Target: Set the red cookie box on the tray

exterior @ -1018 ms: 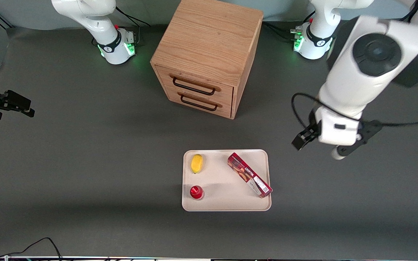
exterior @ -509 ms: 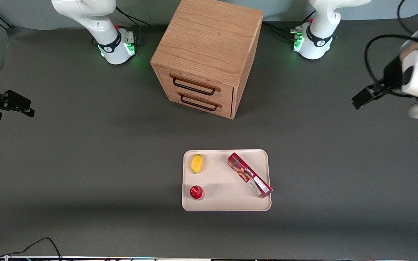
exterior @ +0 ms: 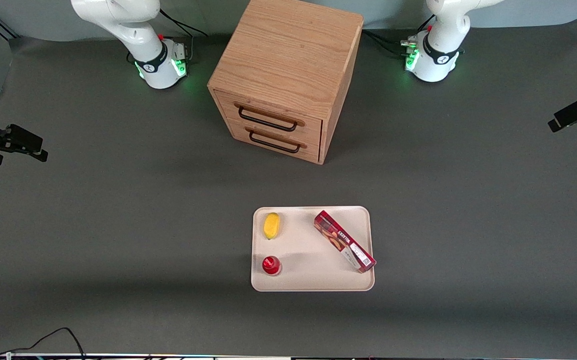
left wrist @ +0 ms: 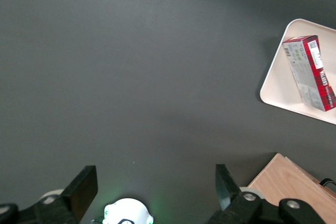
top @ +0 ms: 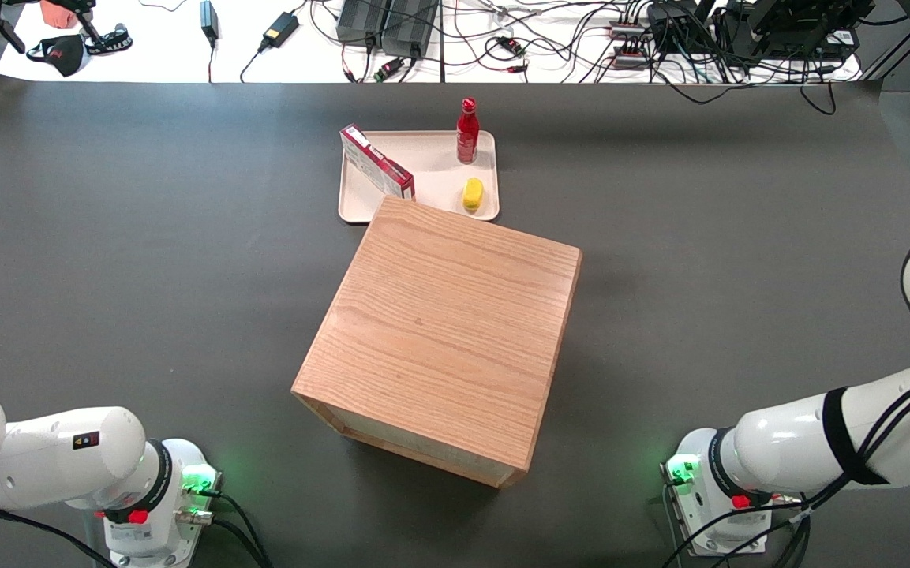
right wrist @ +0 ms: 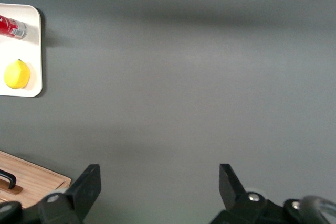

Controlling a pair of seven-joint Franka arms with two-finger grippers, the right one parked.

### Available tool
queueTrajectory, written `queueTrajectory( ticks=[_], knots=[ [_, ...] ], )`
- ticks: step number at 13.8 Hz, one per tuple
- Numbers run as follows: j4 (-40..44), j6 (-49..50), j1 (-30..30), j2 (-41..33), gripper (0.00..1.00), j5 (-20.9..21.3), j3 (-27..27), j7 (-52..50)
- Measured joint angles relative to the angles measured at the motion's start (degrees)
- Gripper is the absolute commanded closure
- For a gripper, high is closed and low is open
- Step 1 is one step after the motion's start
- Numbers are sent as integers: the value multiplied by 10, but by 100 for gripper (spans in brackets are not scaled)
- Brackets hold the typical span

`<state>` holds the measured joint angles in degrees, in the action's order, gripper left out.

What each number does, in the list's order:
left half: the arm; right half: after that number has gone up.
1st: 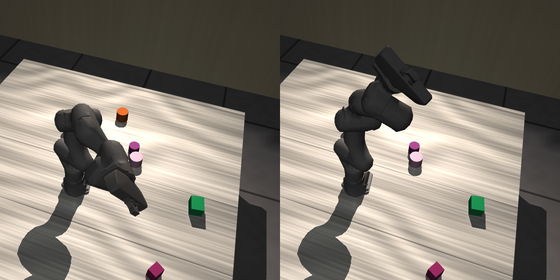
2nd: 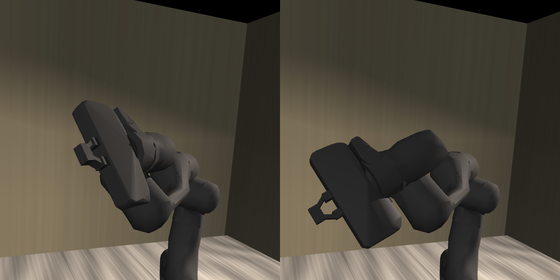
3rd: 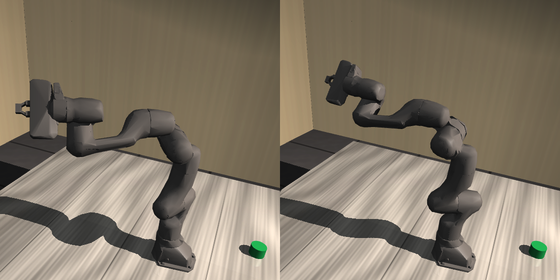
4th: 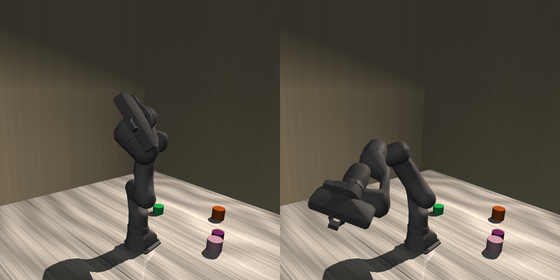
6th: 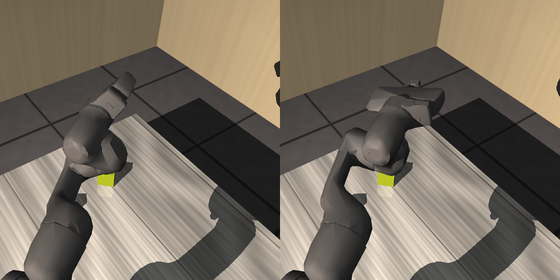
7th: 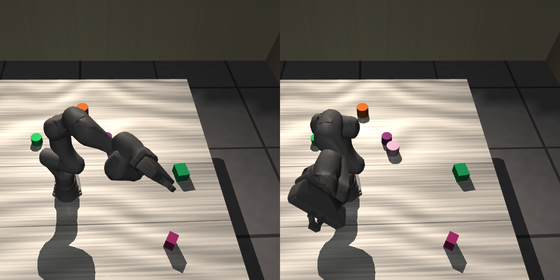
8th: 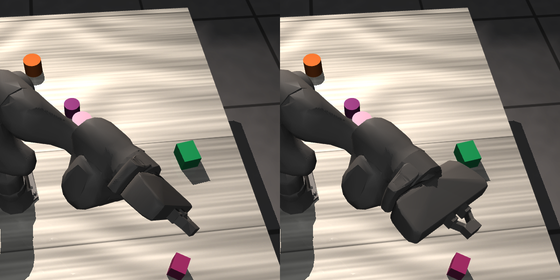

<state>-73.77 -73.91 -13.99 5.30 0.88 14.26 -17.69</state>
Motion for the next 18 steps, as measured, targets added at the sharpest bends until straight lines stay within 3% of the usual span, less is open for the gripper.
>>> queueTrajectory(
  ticks=[6,8,12,18],
  knots=[
    [-6,-6,-5,0,0,-2,-11,21],
    [-8,-9,25,-1,0,-4,-48,47],
    [-29,-18,145,-24,0,-14,-167,64],
    [-61,-36,170,-42,0,-15,-191,71]
  ],
)
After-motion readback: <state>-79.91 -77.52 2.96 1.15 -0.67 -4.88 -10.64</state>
